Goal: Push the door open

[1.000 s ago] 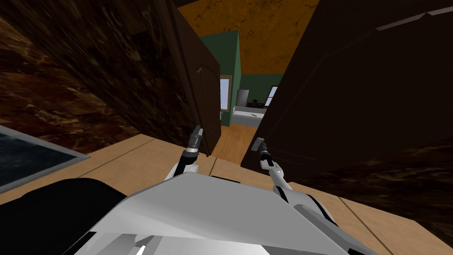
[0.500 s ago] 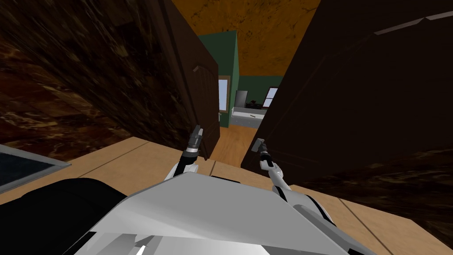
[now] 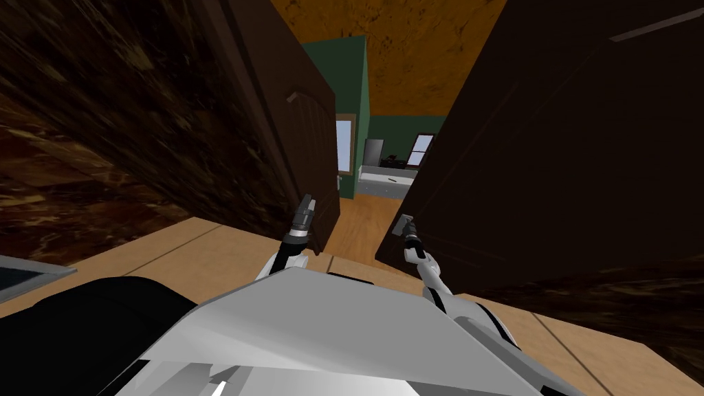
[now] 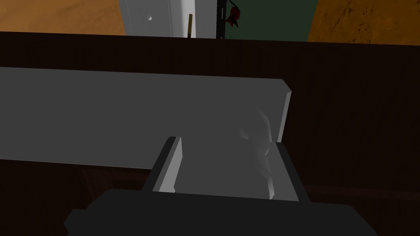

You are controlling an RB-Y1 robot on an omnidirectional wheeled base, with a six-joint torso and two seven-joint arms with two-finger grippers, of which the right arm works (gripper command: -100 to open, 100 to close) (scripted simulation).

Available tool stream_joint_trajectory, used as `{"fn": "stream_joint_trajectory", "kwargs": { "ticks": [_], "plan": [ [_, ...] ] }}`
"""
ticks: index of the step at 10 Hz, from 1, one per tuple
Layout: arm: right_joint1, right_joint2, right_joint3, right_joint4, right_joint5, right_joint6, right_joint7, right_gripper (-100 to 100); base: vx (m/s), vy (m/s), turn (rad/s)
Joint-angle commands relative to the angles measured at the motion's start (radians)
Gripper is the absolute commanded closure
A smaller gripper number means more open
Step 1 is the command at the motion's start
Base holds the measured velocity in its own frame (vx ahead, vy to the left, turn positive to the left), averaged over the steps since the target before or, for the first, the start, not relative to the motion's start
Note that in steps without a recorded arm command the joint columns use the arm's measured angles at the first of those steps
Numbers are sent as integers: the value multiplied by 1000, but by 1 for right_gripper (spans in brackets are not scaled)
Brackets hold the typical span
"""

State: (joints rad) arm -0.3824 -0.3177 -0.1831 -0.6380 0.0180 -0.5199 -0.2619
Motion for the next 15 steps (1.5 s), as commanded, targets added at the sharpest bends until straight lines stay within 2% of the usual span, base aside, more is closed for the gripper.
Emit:
{"fn": "stream_joint_trajectory", "kwargs": {
  "ticks": [1, 15],
  "plan": [
    [-10, -9, -22, 14, -7, -6, 14, 100, 184, 41, -86],
    [-31, 17, -167, 47, -54, 14, 144, 100, 192, 58, -93]
  ]
}}
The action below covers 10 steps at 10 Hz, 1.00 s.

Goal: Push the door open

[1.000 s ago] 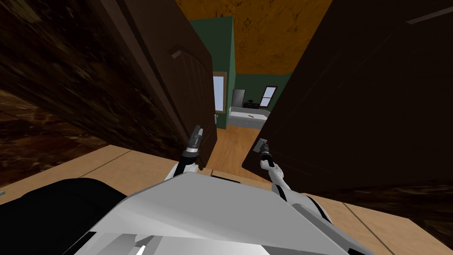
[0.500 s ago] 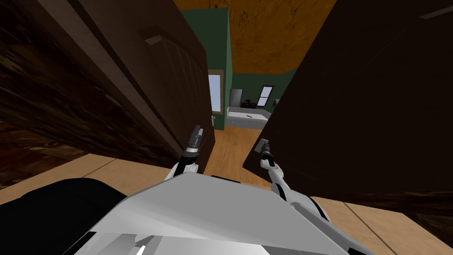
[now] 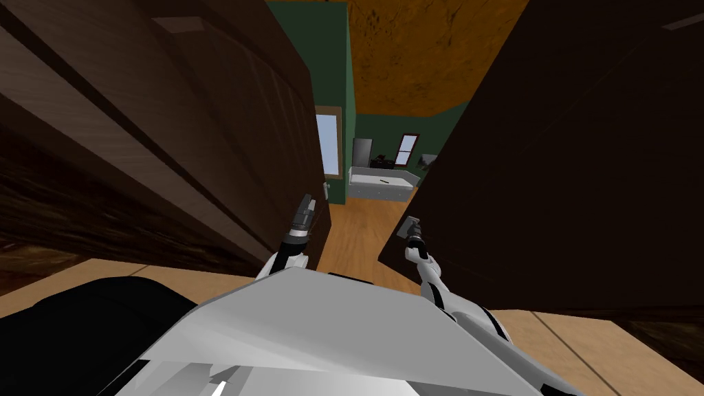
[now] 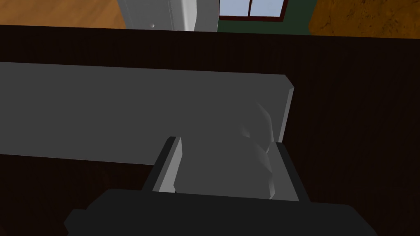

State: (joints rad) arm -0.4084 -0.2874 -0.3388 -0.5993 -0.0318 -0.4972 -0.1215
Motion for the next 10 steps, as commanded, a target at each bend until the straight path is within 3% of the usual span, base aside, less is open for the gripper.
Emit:
{"fn": "stream_joint_trajectory", "kwargs": {
  "ticks": [1, 7, 8, 10],
  "plan": [
    [-7, -12, -21, 10, -7, -8, 11, 100, 165, 61, -91],
    [-13, -4, -64, 20, -21, -2, 50, 100, 171, 58, -74],
    [1, 2, -57, 2, -19, 8, 45, 100, 78, 25, -32],
    [5, -7, -79, 3, -26, 7, 53, 100, 161, -12, -40]
  ]
}}
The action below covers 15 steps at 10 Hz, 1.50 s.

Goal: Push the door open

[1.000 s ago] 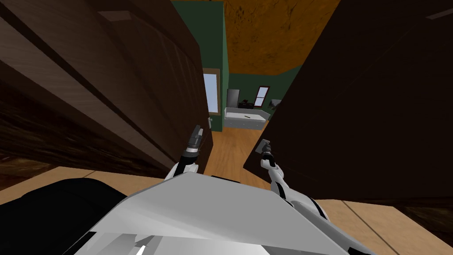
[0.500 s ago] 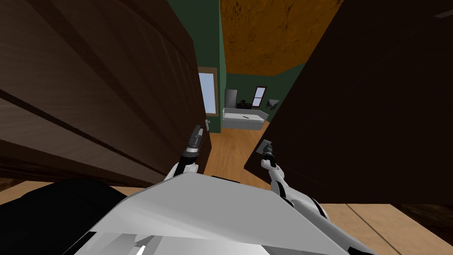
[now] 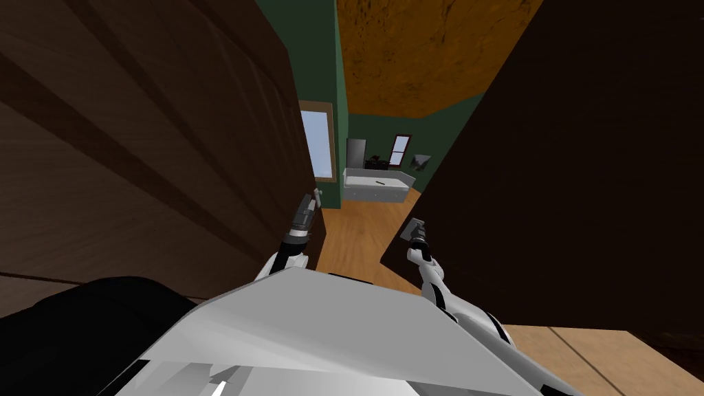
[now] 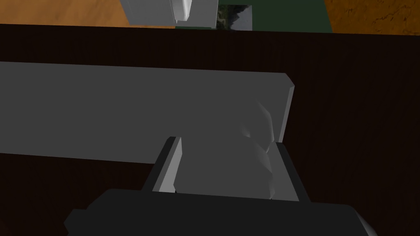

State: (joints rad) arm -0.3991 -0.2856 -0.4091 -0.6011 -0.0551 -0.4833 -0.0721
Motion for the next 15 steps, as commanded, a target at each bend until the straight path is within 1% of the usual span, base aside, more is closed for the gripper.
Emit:
{"fn": "stream_joint_trajectory", "kwargs": {
  "ticks": [1, 4, 5, 6, 11, 13, 14, 15],
  "plan": [
    [-3, -12, -15, 6, -5, -7, 5, 100, 180, -17, -20],
    [4, -21, -41, 10, -13, -9, 14, 100, 186, 5, -39],
    [4, -21, -41, 10, -13, -9, 14, 100, 141, -20, -38],
    [8, -28, -58, 12, -19, -10, 20, 100, 196, -16, -22],
    [21, -47, -108, 19, -35, -13, 38, 100, 205, 6, -50],
    [23, -49, -113, 20, -36, -13, 40, 100, 122, 20, -46],
    [28, -57, -134, 23, -43, -14, 47, 100, 160, 25, -63],
    [30, -59, -140, 24, -45, -15, 49, 100, 187, 36, -44]
  ]
}}
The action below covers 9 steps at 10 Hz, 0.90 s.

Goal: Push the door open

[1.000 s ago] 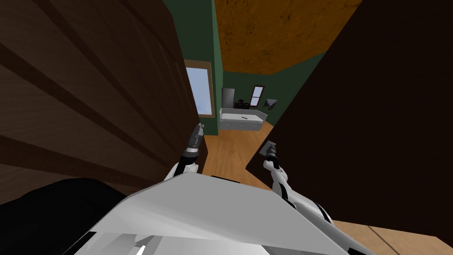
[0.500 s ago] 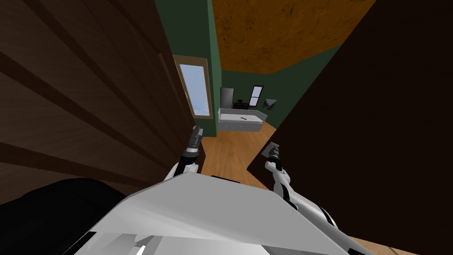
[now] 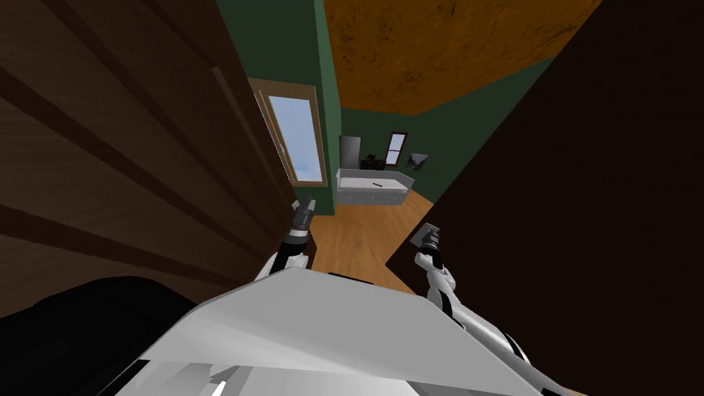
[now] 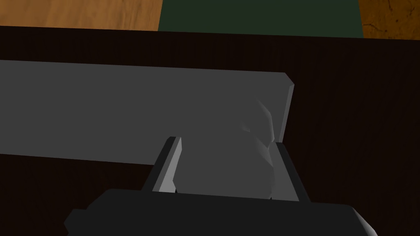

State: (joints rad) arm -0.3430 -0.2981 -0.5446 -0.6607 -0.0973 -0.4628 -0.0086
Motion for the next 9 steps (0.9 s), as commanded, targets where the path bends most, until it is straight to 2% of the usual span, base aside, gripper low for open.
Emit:
{"fn": "stream_joint_trajectory", "kwargs": {
  "ticks": [1, 2, 3, 7, 9],
  "plan": [
    [-27, -46, -4, 50, -3, -35, -15, 100, 121, 13, -40],
    [-27, -46, -4, 84, -3, -35, -15, 100, 47, -14, -3],
    [-21, -54, -25, 87, -10, -36, -7, 100, 162, 7, -54],
    [-14, -64, -51, 91, -18, -38, 2, 100, 175, 26, -58],
    [-7, -75, -80, 95, -27, -40, 12, 100, 213, 32, -71]
  ]
}}
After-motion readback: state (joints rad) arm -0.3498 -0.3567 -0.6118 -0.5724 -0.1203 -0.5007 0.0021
